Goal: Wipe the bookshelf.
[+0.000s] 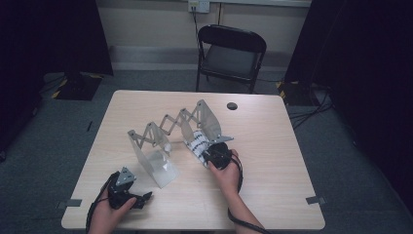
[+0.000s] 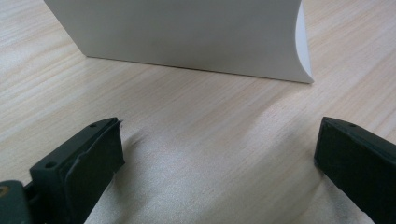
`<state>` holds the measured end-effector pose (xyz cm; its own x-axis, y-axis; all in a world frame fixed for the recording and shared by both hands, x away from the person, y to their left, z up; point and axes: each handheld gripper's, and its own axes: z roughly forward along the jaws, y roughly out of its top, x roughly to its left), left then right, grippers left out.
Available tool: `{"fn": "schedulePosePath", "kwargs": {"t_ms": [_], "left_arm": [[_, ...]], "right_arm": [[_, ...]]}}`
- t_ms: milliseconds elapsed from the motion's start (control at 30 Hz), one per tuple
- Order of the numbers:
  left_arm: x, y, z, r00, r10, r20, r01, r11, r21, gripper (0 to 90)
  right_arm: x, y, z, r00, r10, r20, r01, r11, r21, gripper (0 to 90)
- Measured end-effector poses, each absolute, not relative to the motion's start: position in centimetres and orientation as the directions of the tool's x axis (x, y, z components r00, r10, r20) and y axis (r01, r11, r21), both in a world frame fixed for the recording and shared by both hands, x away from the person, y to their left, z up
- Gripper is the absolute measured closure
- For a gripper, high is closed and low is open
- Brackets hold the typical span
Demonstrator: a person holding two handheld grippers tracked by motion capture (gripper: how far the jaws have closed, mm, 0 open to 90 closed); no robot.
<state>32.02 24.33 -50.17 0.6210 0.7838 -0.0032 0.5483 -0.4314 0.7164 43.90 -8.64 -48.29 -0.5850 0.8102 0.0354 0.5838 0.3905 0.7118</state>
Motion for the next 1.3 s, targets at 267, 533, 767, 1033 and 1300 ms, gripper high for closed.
{"fn": "schedulePosePath", "kwargs": {"t_ms": [267, 533, 767, 1033, 1300], "left_arm": [[32.0, 24.3, -50.2, 0.62, 0.784, -0.003, 0.548, -0.431, 0.717, 0.7], [32.0, 24.3, -50.2, 0.62, 0.785, -0.007, 0.55, -0.429, 0.717, 0.7], [32.0, 24.3, -50.2, 0.618, 0.786, -0.005, 0.55, -0.428, 0.717, 0.7], [32.0, 24.3, -50.2, 0.619, 0.785, -0.007, 0.551, -0.428, 0.717, 0.7], [32.0, 24.3, -50.2, 0.617, 0.787, -0.003, 0.551, -0.428, 0.716, 0.8]], "right_arm": [[44.6, -8.0, -48.4, -0.576, 0.817, 0.027, 0.581, 0.386, 0.717, 72.7], [44.8, -7.7, -48.6, -0.565, 0.825, 0.022, 0.575, 0.375, 0.727, 71.7], [45.2, -7.6, -48.6, -0.561, 0.826, 0.047, 0.587, 0.358, 0.726, 70.5], [44.6, -7.7, -48.6, -0.563, 0.826, 0.033, 0.586, 0.371, 0.721, 71.3], [41.9, -8.9, -48.5, -0.602, 0.798, 0.019, 0.577, 0.418, 0.702, 71.4]]}}
